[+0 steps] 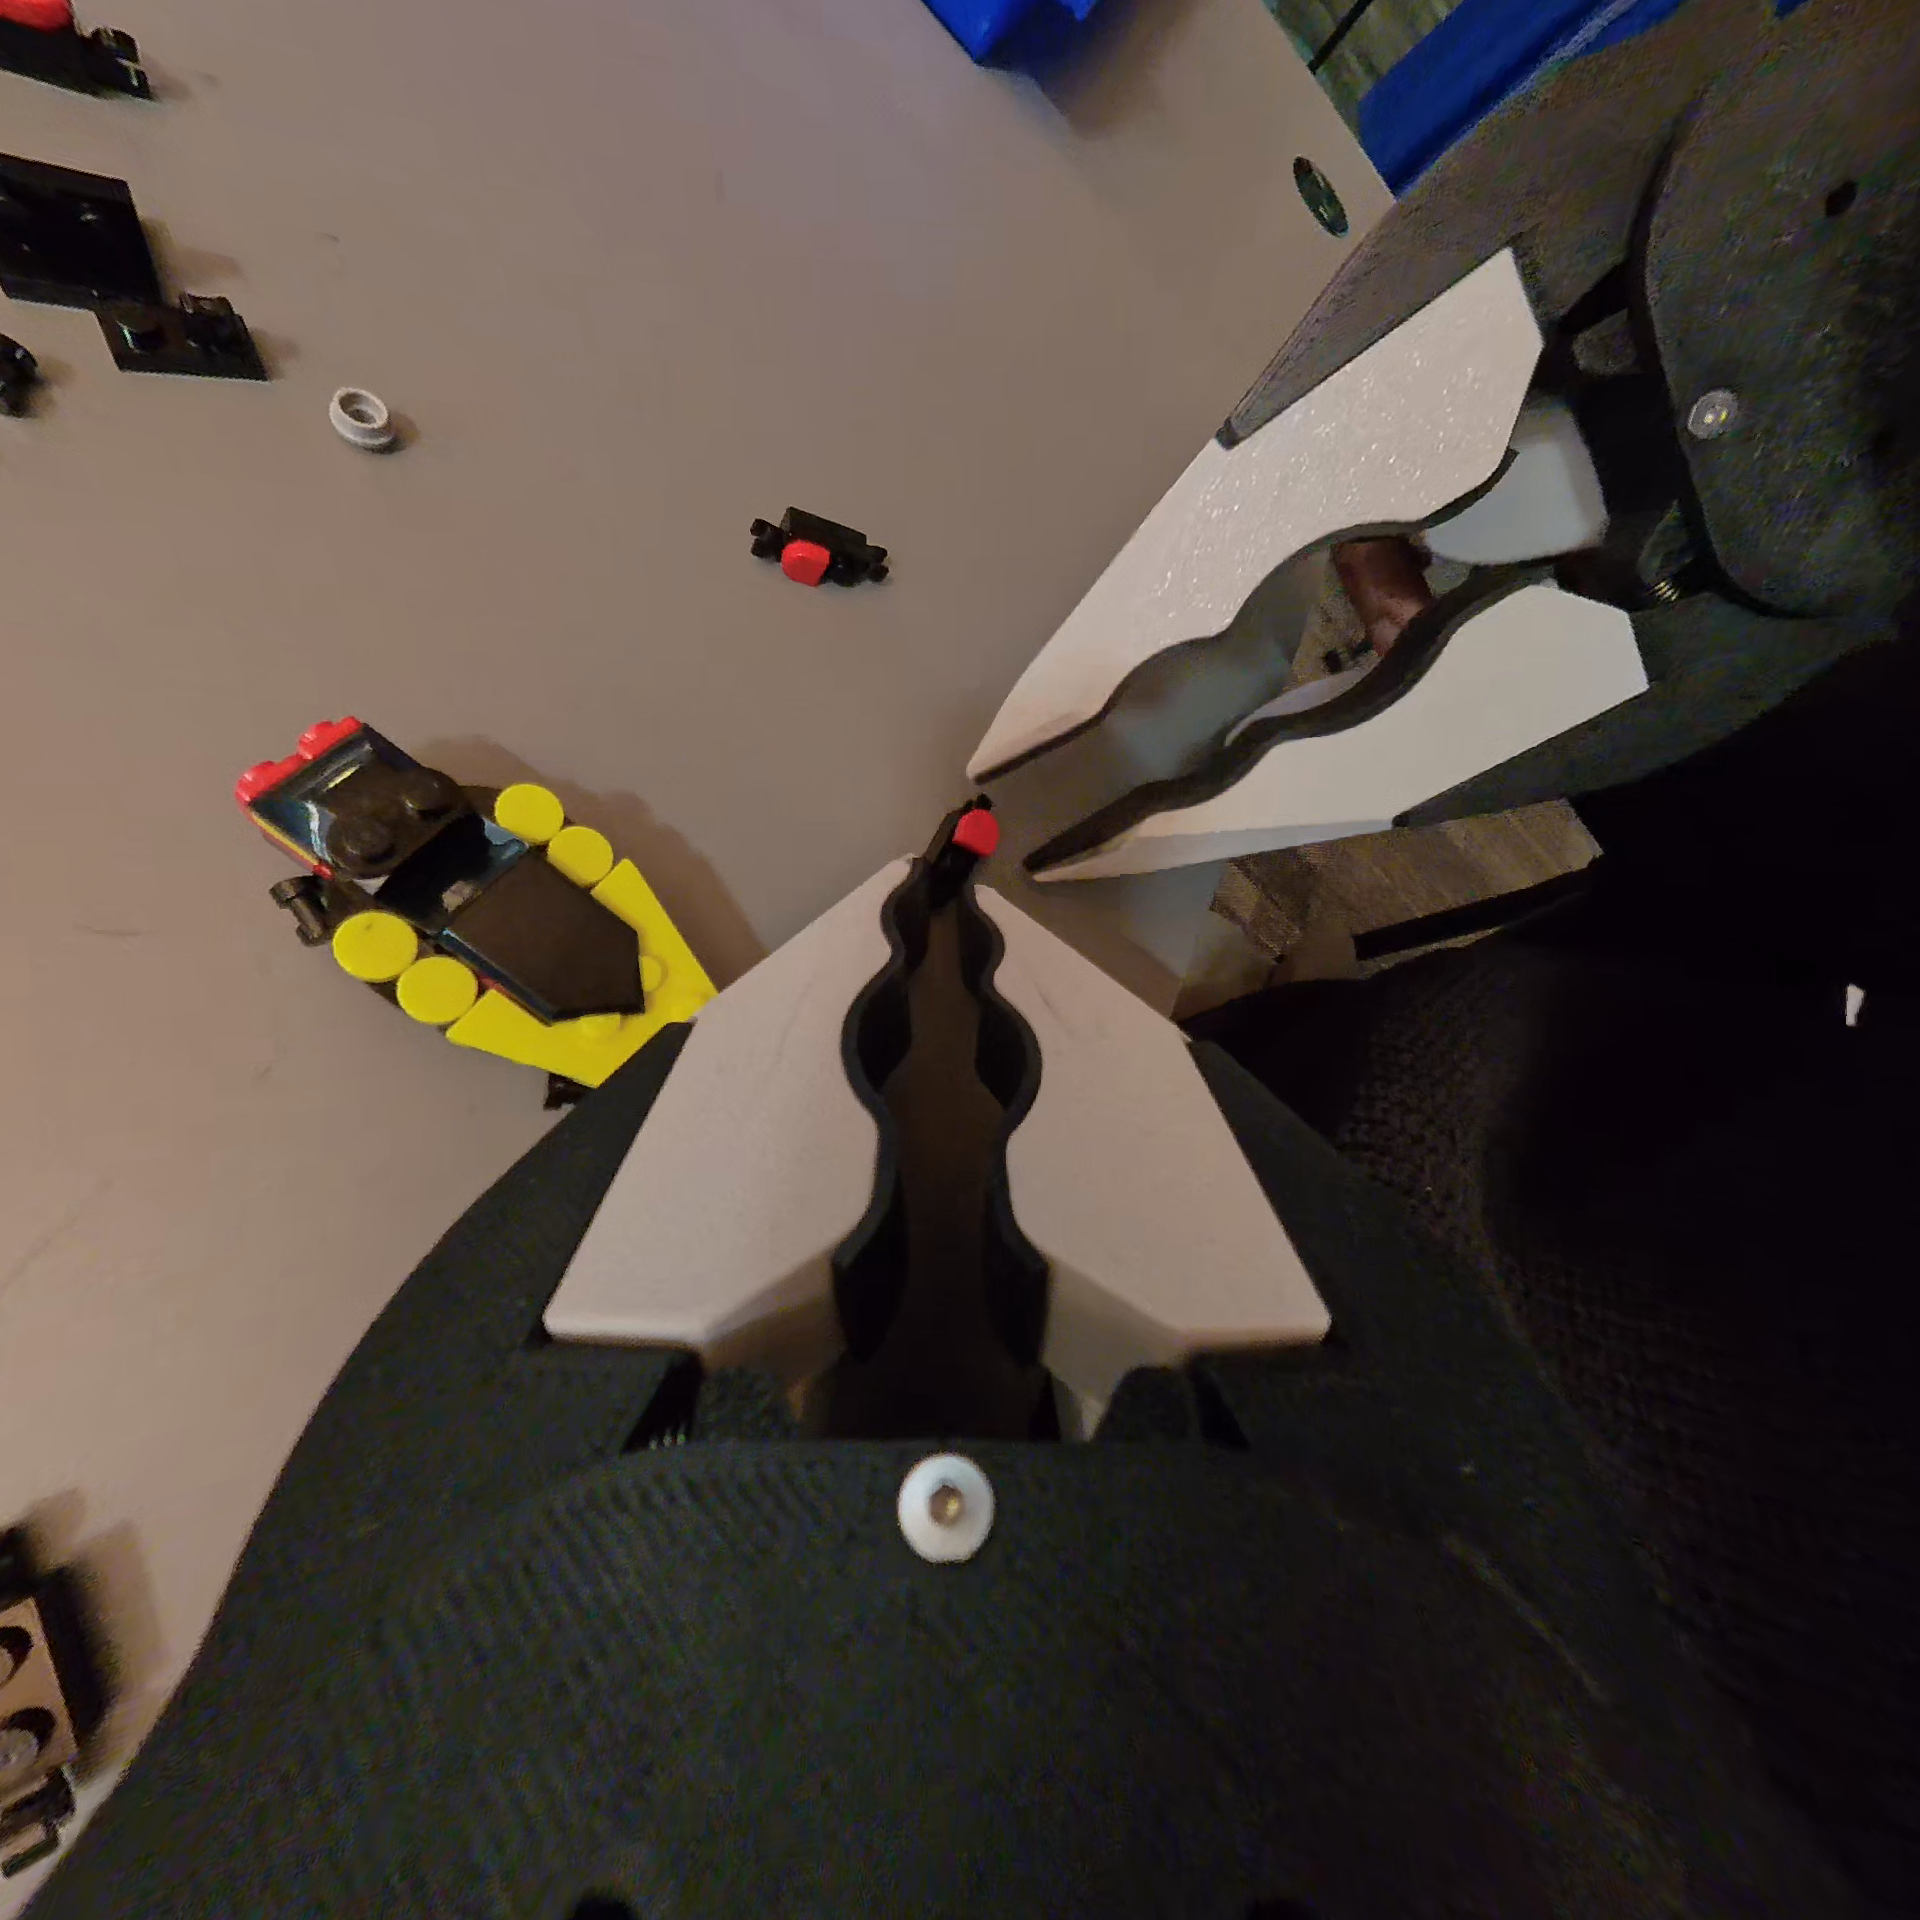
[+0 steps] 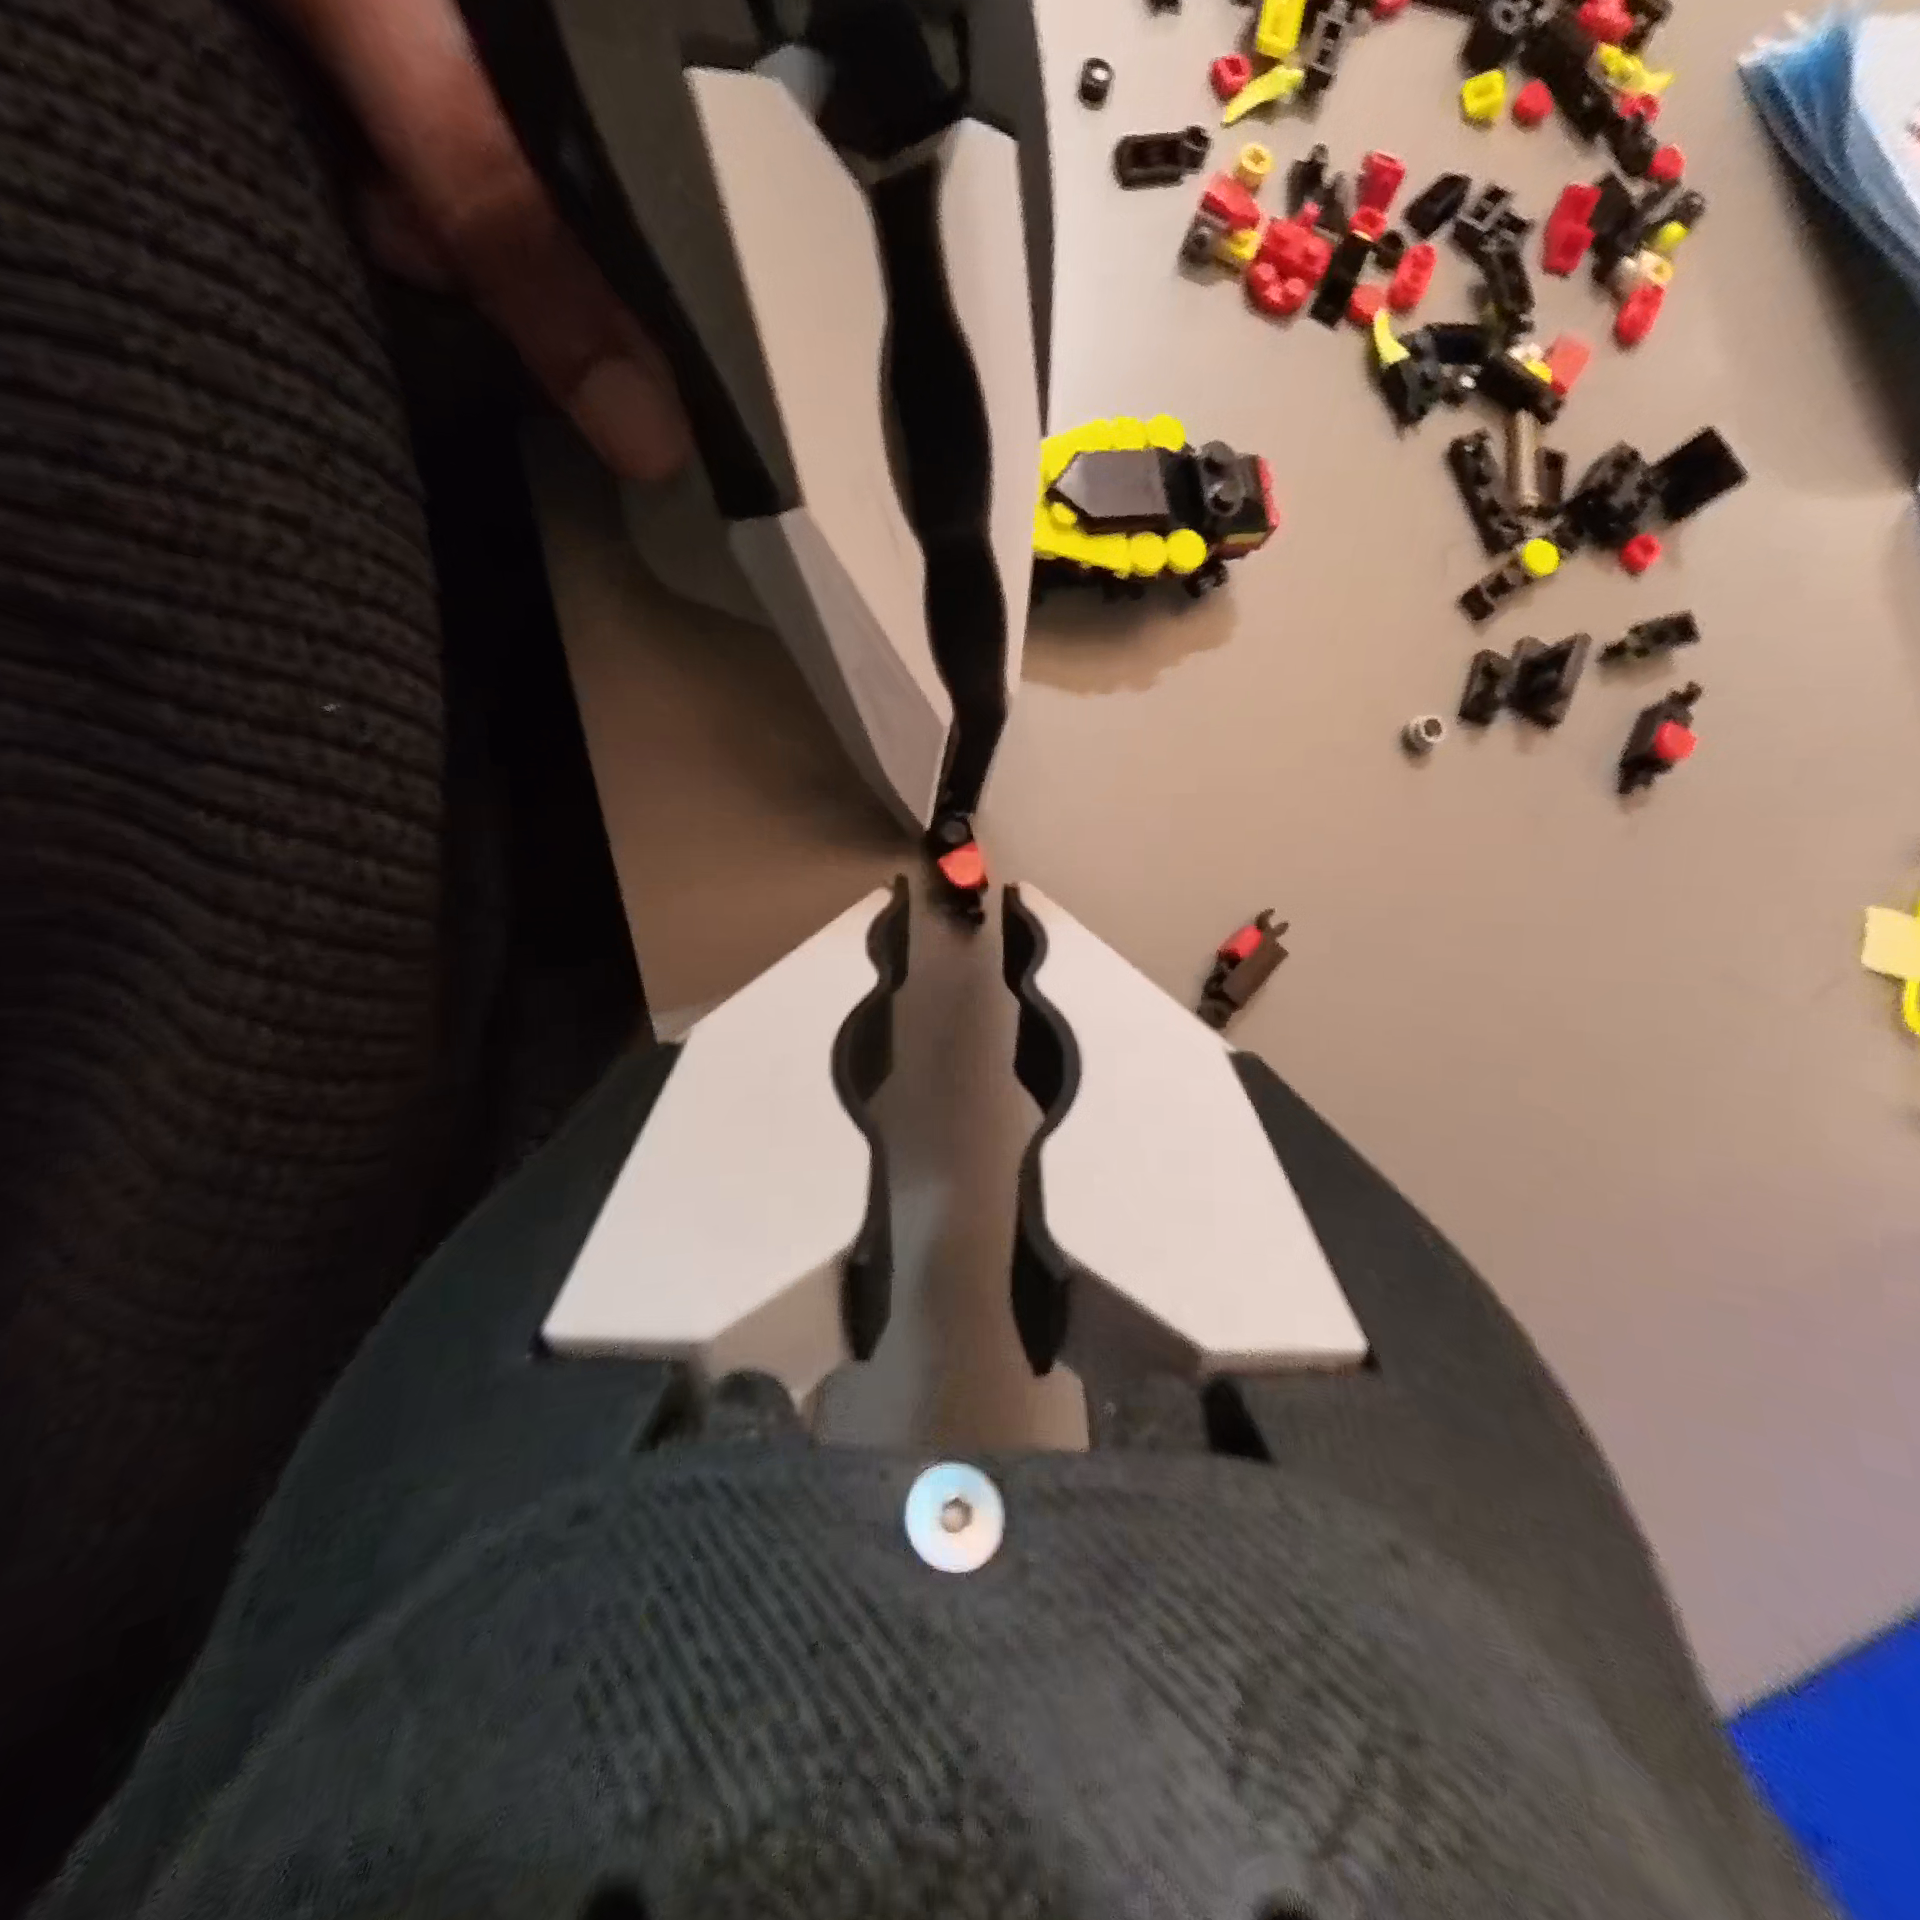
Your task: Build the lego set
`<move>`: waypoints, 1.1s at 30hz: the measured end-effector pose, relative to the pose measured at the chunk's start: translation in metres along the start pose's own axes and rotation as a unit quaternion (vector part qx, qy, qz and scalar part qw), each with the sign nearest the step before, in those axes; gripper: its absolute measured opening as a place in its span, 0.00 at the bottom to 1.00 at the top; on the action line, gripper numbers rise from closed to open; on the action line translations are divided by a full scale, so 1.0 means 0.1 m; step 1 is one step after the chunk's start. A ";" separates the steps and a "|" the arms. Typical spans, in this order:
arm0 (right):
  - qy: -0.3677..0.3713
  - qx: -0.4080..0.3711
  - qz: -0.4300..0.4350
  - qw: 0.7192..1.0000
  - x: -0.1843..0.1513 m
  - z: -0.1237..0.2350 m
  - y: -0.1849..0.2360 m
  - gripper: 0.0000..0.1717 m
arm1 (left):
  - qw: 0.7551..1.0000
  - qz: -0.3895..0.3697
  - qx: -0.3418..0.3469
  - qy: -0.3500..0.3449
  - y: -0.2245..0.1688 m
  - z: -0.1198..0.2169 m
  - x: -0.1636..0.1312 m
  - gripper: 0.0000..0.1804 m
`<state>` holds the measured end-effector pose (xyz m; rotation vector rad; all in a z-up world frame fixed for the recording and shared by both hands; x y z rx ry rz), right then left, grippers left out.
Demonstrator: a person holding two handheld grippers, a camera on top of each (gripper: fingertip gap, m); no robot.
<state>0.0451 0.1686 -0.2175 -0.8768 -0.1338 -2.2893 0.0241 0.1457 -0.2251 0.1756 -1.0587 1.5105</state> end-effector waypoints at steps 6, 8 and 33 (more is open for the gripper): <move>0.039 0.052 0.081 0.995 0.02 -0.02 -0.01 0.05 | 1.000 -0.006 0.002 0.001 0.00 0.00 0.00 0.01; 0.052 0.073 0.093 0.992 0.04 -0.03 -0.02 0.05 | 1.000 -0.008 0.003 0.002 -0.01 0.00 0.00 0.01; 0.110 0.084 -0.025 0.990 0.05 -0.06 -0.05 0.03 | 1.000 -0.007 0.008 -0.001 0.00 0.00 0.00 0.01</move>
Point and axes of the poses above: each gripper's, where its closed fingertips meet, z back along the fingers, x out of its top, y = z × x across the jaws, the point moved 2 cm from there along z, back along the fingers, and after that the axes turned 1 degree about -z, right-handed, at the moved point
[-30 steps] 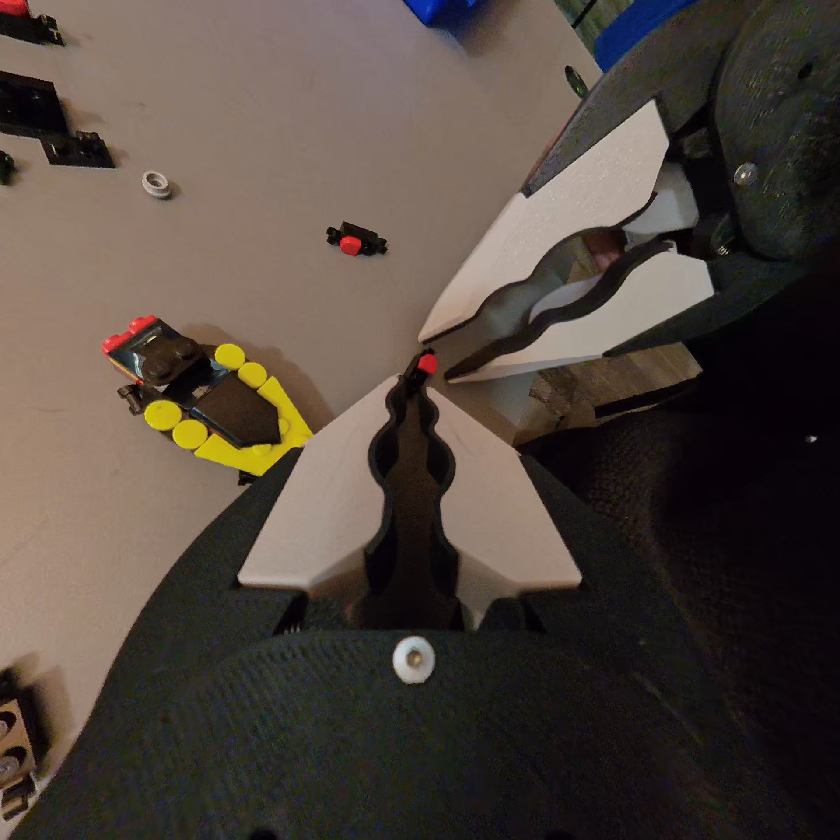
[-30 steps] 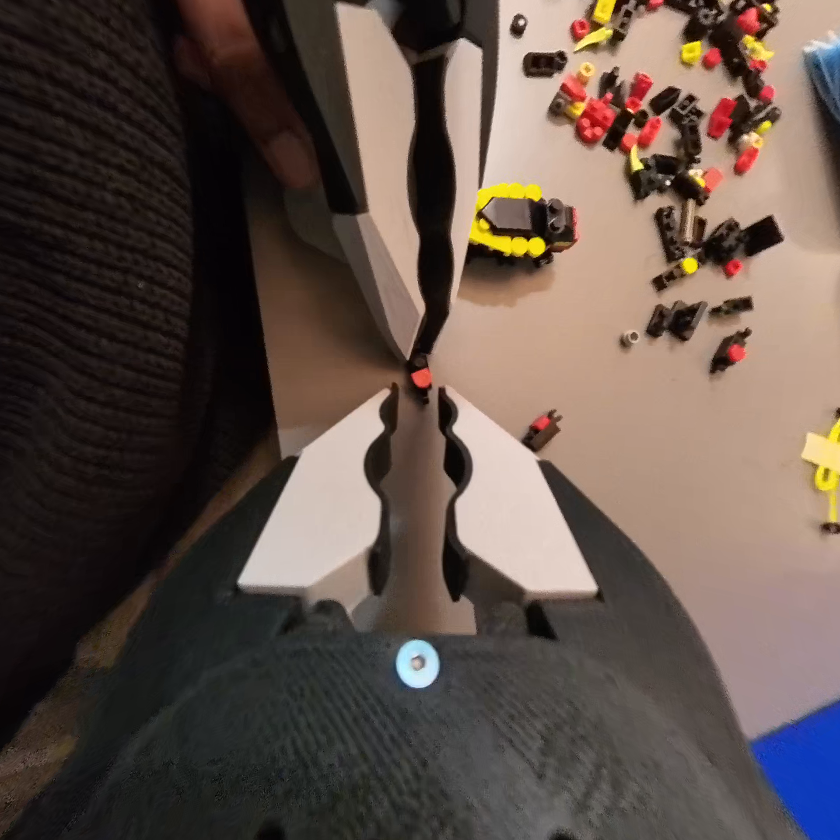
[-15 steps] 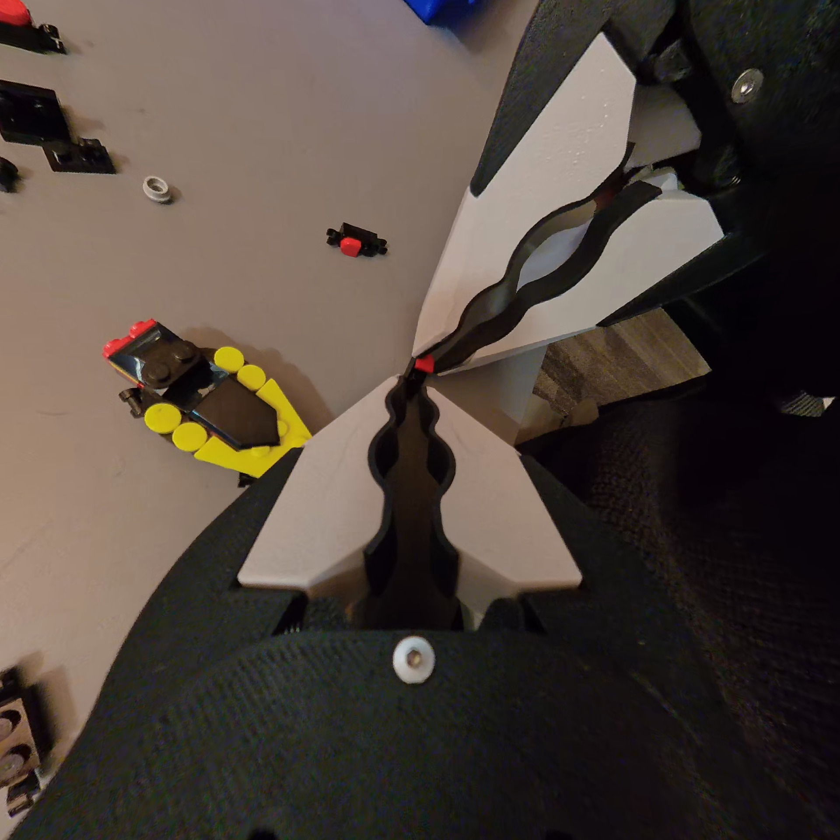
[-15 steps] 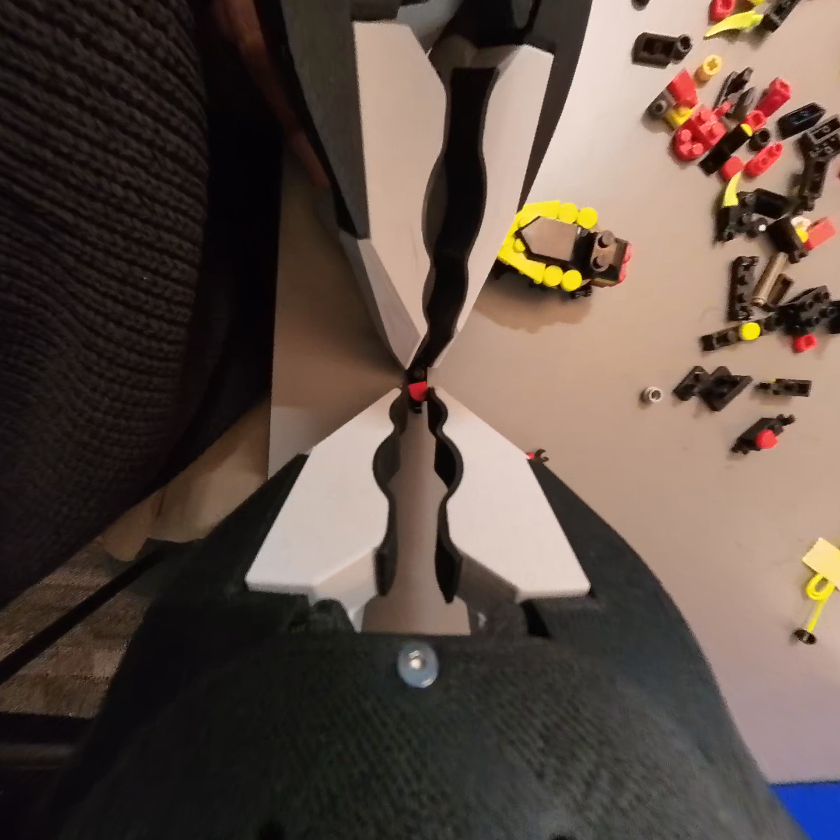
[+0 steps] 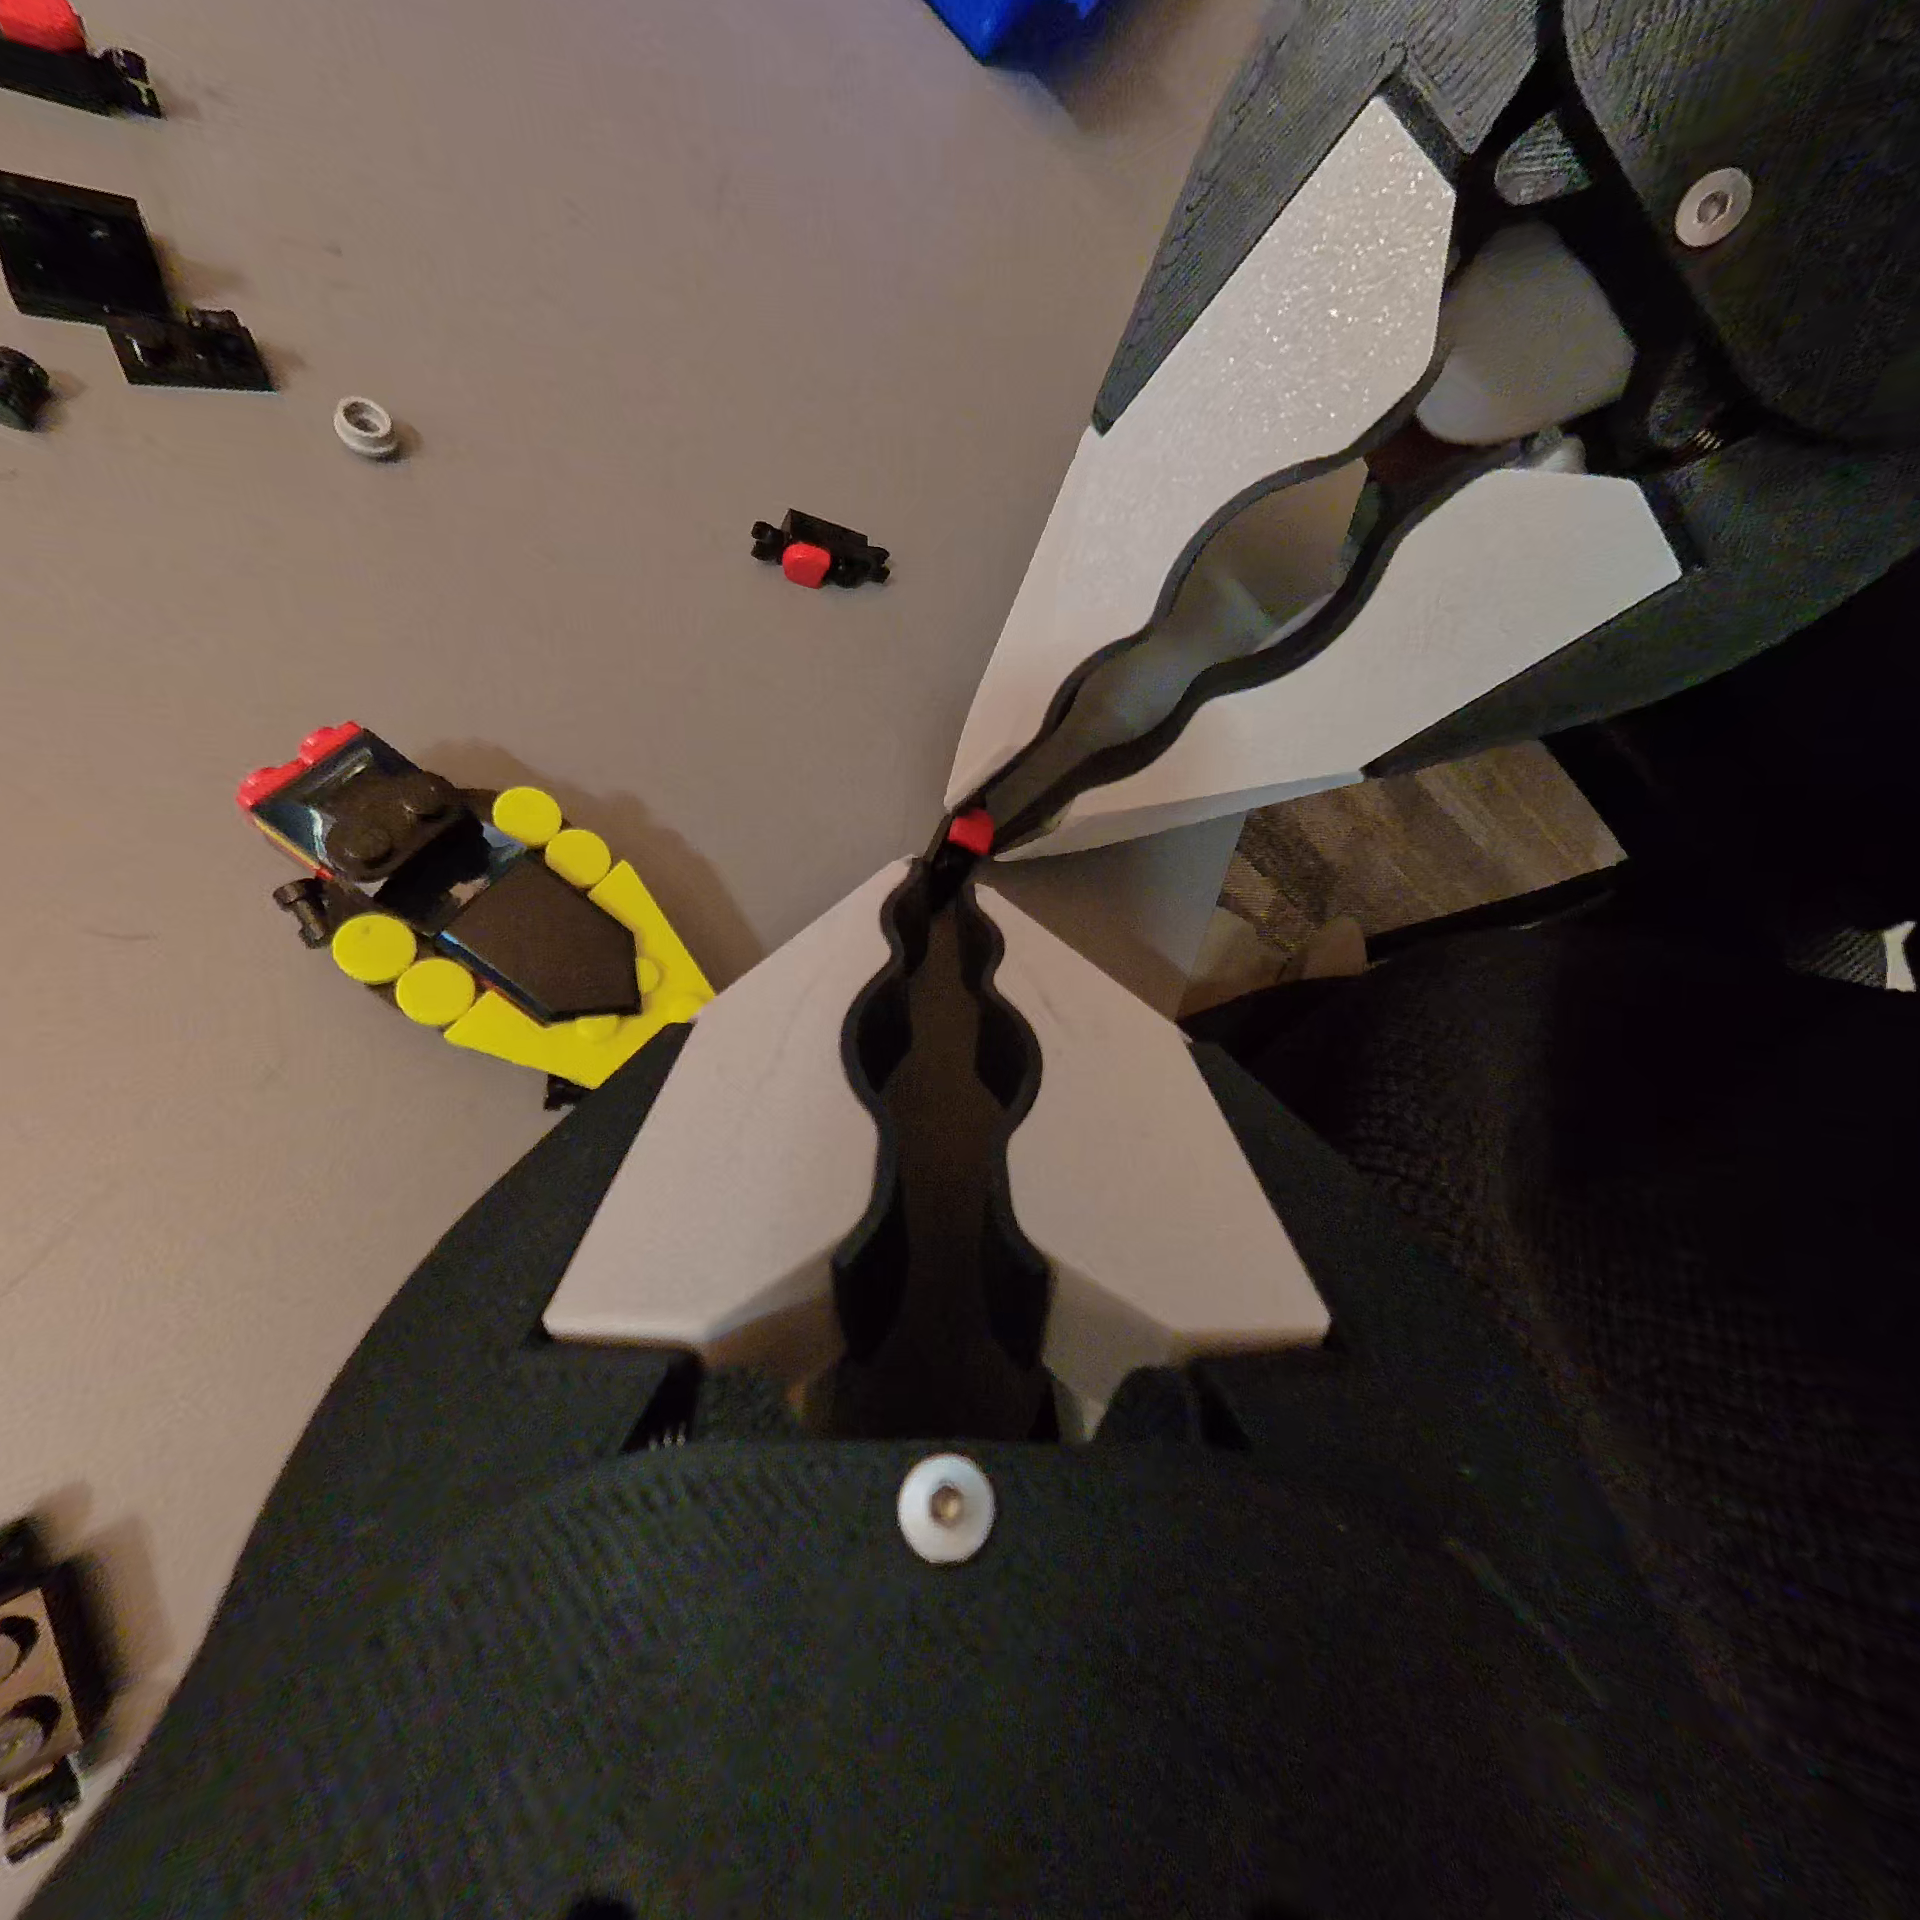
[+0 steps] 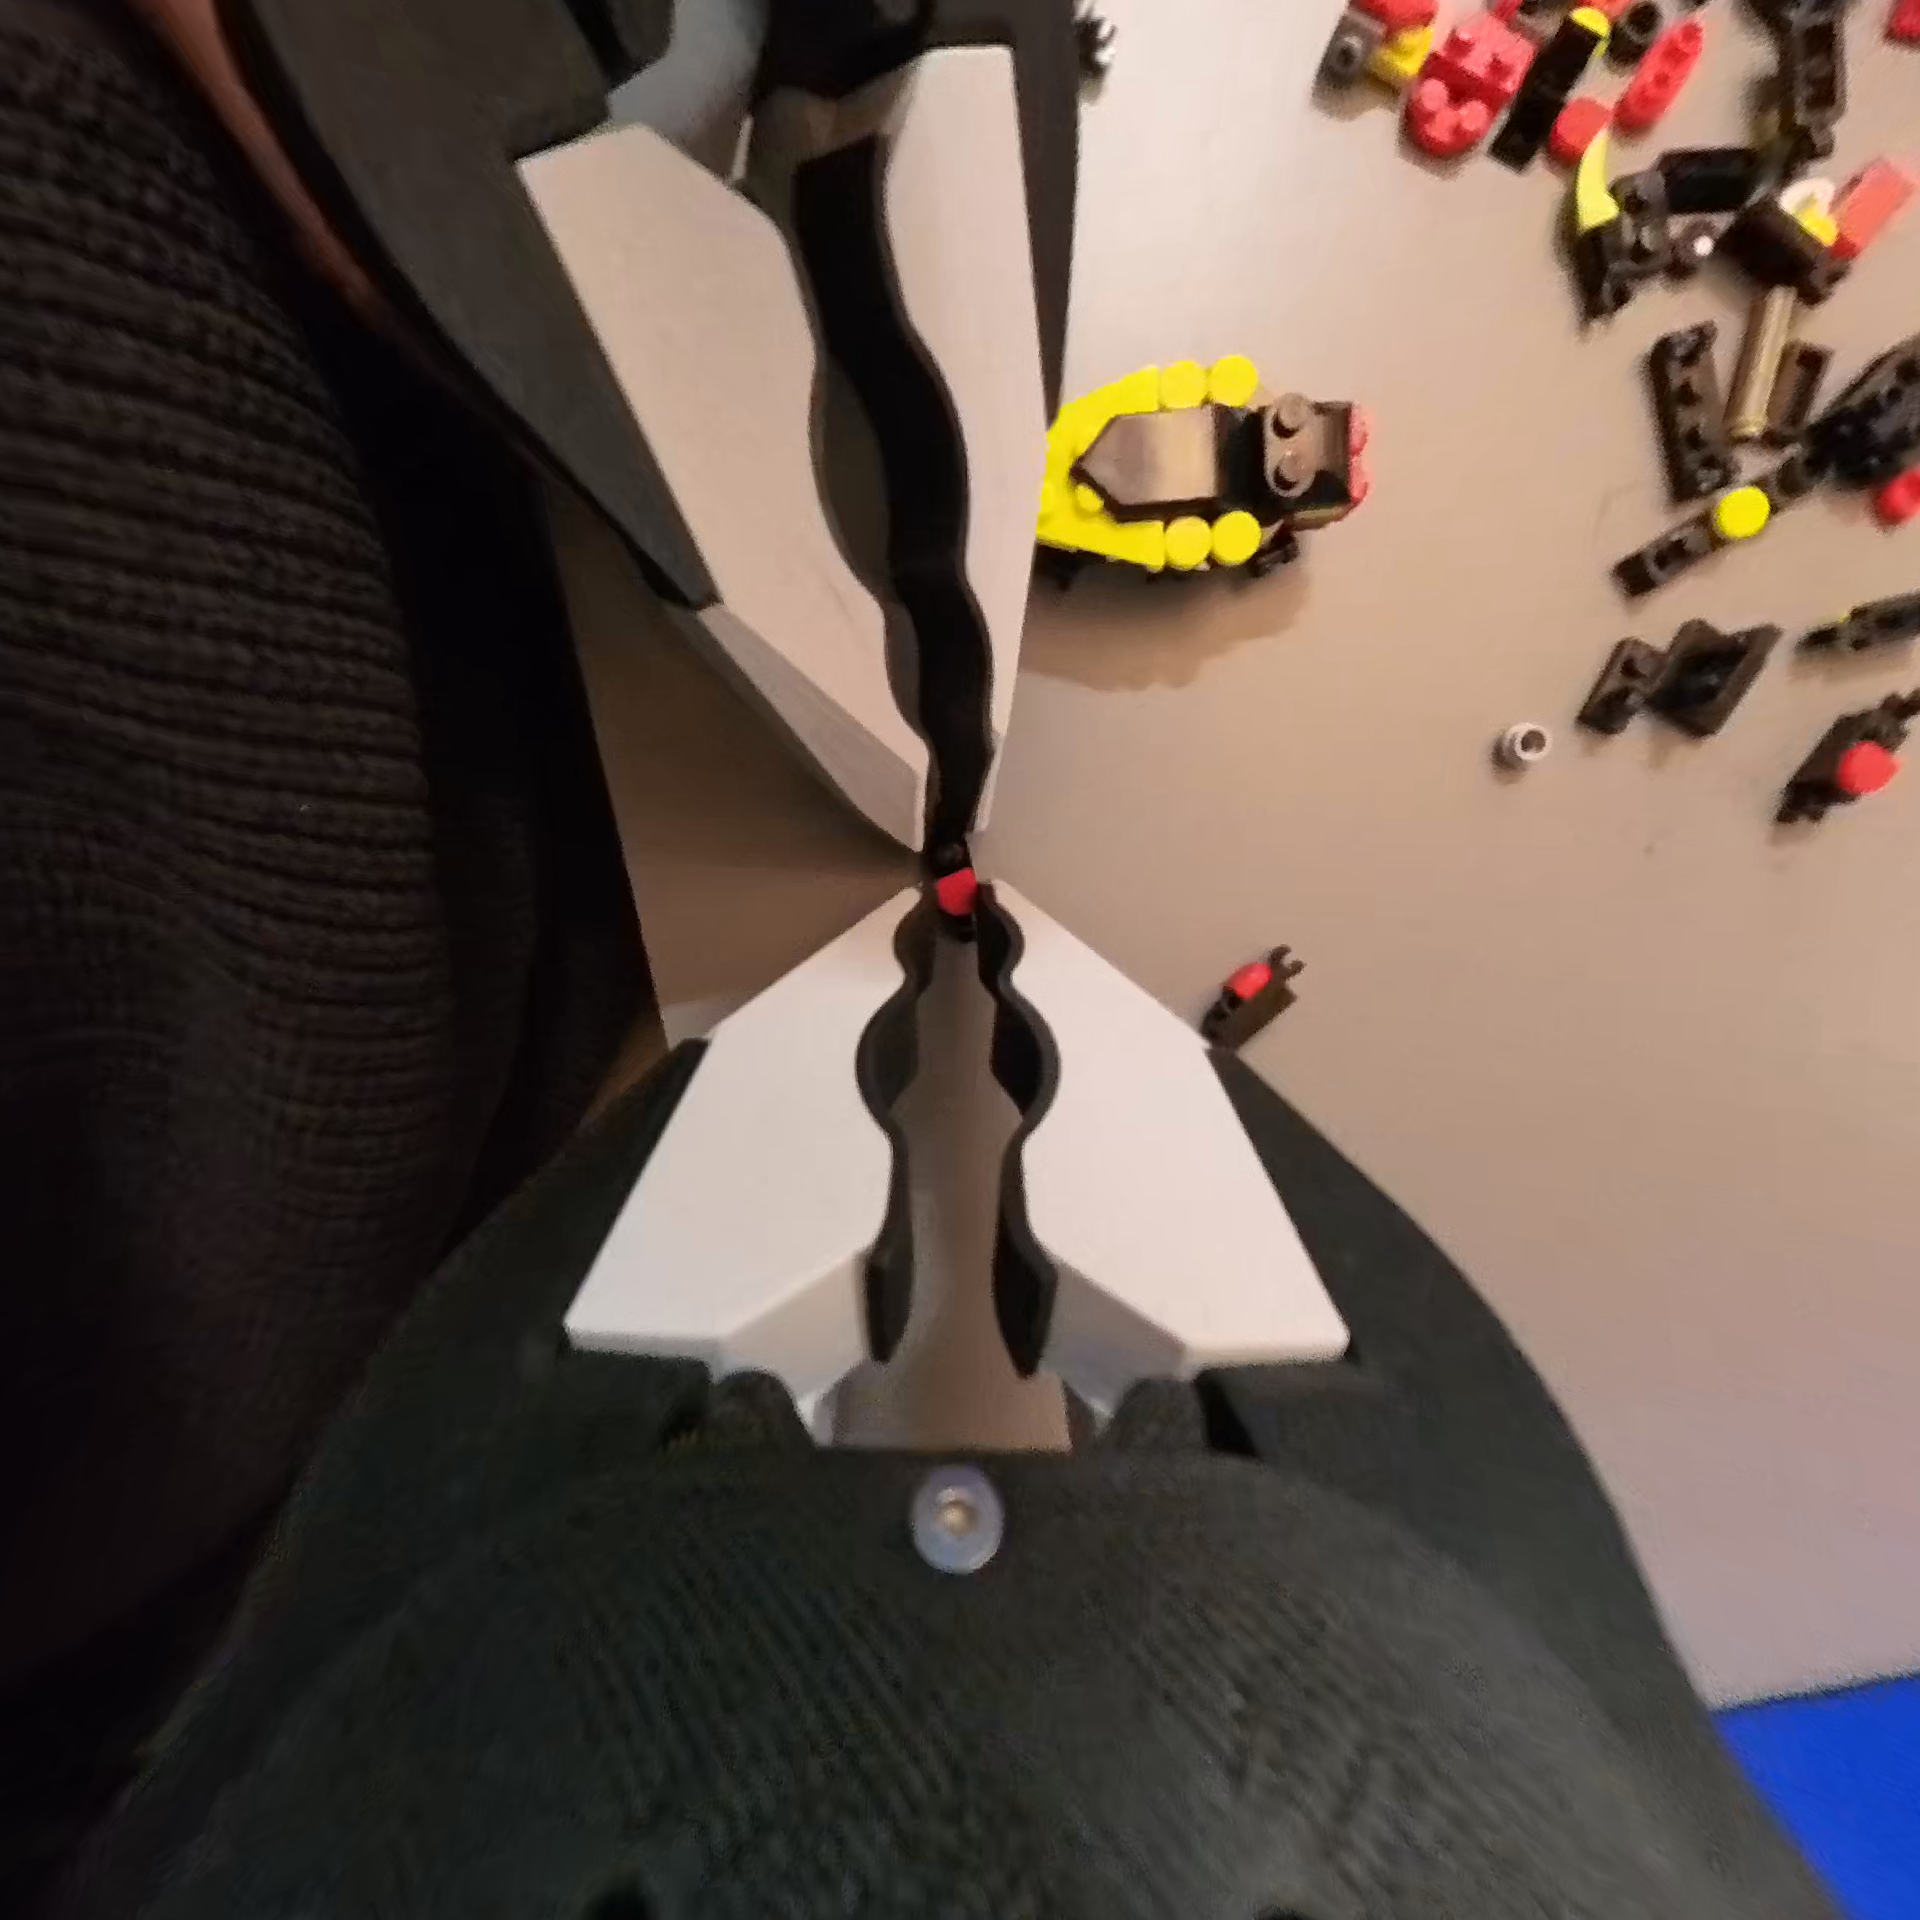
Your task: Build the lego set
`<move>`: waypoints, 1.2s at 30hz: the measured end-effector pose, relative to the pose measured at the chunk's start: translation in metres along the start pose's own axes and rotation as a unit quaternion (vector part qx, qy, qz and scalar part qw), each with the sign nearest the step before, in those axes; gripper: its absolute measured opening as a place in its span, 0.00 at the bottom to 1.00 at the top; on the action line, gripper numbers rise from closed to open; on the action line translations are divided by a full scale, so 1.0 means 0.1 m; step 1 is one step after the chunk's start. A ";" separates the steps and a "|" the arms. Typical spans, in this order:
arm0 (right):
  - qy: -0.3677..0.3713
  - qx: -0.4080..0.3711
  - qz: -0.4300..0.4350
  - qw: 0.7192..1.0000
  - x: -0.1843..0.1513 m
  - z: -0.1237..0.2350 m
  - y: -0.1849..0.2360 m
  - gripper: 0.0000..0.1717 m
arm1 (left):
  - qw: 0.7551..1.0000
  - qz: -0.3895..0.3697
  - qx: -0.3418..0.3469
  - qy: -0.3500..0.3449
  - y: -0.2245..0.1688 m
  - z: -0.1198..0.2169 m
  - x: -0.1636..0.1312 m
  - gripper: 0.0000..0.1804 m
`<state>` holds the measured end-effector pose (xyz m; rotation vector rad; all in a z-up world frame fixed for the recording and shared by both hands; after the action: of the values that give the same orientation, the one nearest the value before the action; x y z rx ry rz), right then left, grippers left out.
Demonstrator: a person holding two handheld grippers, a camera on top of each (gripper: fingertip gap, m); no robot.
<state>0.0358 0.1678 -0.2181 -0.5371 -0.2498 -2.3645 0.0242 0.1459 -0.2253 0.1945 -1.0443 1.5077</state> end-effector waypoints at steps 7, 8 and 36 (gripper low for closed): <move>-0.011 -0.040 -0.026 0.999 -0.01 0.00 0.01 0.03 | 1.000 0.000 0.000 0.000 0.00 0.00 0.00 0.01; -0.015 -0.043 -0.021 0.999 -0.01 0.00 0.01 0.03 | 1.000 0.001 -0.001 0.000 0.00 0.00 0.00 0.01; -0.021 -0.002 0.026 0.999 -0.02 0.00 0.03 0.07 | 1.000 0.009 -0.014 0.003 -0.01 0.00 0.00 0.01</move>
<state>0.0391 0.1672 -0.2187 -0.5881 -0.2469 -2.3049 0.0252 0.1461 -0.2251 0.1626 -1.0644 1.5079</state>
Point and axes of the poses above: each gripper's, where its closed fingertips meet, z back along the fingers, x out of its top, y = z × x across the jaws, the point moved 2 cm from there along z, back along the fingers, and after that the axes turned 1 degree about -z, right-handed, at the moved point
